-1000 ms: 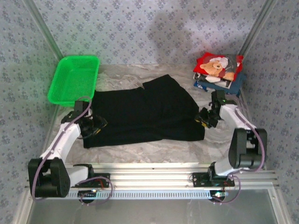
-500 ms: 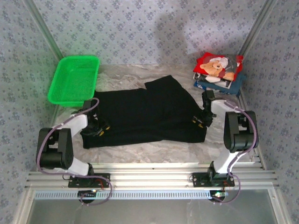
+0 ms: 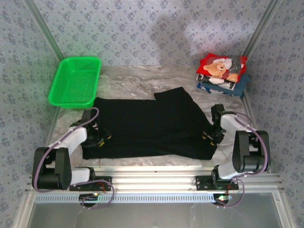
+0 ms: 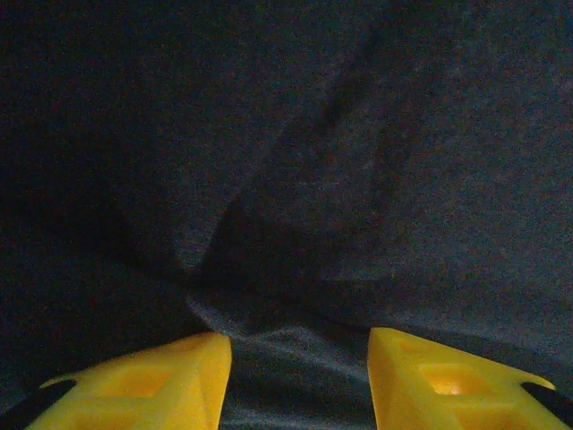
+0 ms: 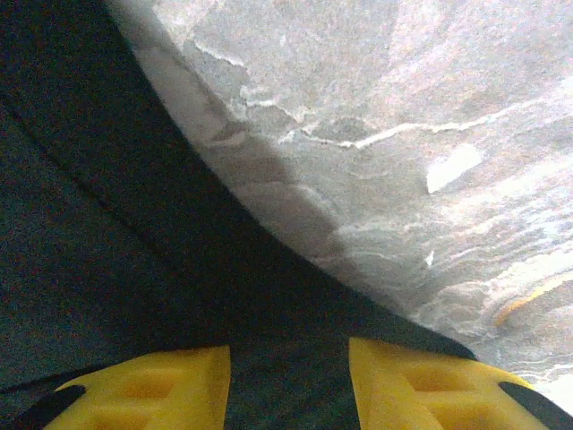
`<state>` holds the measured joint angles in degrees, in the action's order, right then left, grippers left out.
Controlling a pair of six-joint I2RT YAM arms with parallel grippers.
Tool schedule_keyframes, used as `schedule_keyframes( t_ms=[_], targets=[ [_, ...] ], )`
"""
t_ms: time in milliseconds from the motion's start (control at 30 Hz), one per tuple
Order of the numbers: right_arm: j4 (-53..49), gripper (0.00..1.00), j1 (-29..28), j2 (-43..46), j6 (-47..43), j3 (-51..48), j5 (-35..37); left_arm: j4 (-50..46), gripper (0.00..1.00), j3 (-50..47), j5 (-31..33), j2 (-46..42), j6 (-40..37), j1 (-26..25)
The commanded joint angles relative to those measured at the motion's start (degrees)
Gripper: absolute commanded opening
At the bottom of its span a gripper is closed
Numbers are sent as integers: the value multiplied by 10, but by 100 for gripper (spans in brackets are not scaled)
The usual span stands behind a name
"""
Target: Fold and stack the t-shirts
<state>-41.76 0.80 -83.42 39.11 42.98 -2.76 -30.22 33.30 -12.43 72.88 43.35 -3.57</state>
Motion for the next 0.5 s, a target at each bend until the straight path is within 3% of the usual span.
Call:
schedule_keyframes(
  t_ms=[0, 333, 467],
  targets=[
    [10, 45, -2, 34, -26, 7, 11, -37, 49, 22, 7, -14, -17, -9],
    [1, 52, -46, 75, -104, 68, -171, -29, 59, 150, -48, -40, -28, -92],
    [4, 52, -86, 31, -185, 85, -162, 4, 62, 176, -57, -19, -57, -146]
  ],
)
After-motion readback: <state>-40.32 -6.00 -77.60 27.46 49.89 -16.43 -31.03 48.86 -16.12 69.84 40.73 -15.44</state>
